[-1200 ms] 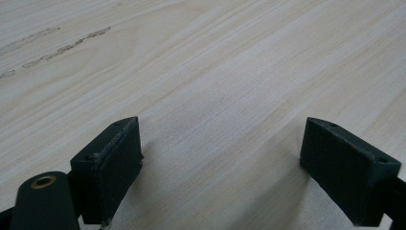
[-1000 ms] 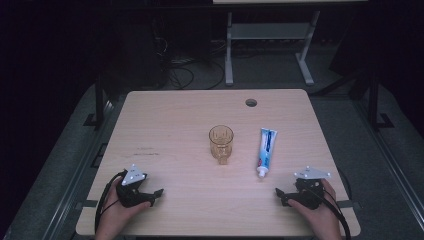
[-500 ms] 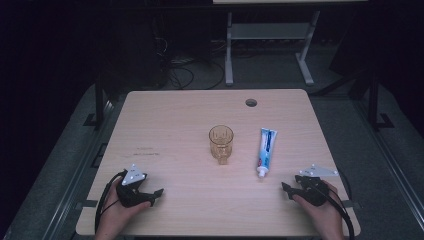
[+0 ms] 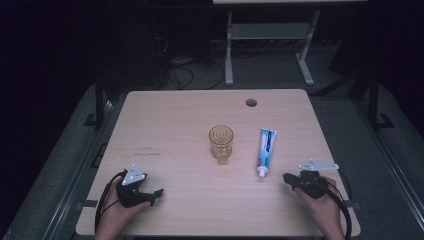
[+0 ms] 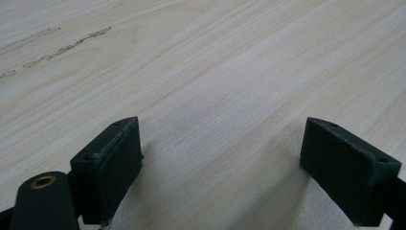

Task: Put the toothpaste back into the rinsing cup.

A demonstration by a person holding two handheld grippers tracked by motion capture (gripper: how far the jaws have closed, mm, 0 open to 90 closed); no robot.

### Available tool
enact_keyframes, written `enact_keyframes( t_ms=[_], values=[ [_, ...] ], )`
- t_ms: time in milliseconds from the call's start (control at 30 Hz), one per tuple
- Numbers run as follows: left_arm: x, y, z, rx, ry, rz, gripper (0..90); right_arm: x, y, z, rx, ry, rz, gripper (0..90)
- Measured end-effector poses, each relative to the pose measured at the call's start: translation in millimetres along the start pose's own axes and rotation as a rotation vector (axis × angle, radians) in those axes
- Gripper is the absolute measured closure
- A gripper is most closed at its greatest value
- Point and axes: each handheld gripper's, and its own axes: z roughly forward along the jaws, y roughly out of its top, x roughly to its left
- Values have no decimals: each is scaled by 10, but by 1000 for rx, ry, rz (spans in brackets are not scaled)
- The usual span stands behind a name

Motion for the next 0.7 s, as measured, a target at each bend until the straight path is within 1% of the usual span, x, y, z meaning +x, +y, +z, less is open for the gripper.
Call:
enact_keyframes(
  t_ms=[33,233,300,467,600,700],
  values=[
    [0,0,0,0,0,0,132,3,16,2,-5,7,-1,896],
    [2,0,-2,2,0,2,132,30,134,13,-2,35,-19,900],
    [2,0,-2,2,0,3,132,38,171,25,-4,39,-28,900],
    [1,0,-1,1,-1,1,132,50,240,41,-2,47,-28,900],
    [0,0,0,0,0,0,132,46,326,69,-14,59,-29,900],
    [0,0,-1,1,0,0,132,53,382,91,-20,64,-40,900]
  ],
)
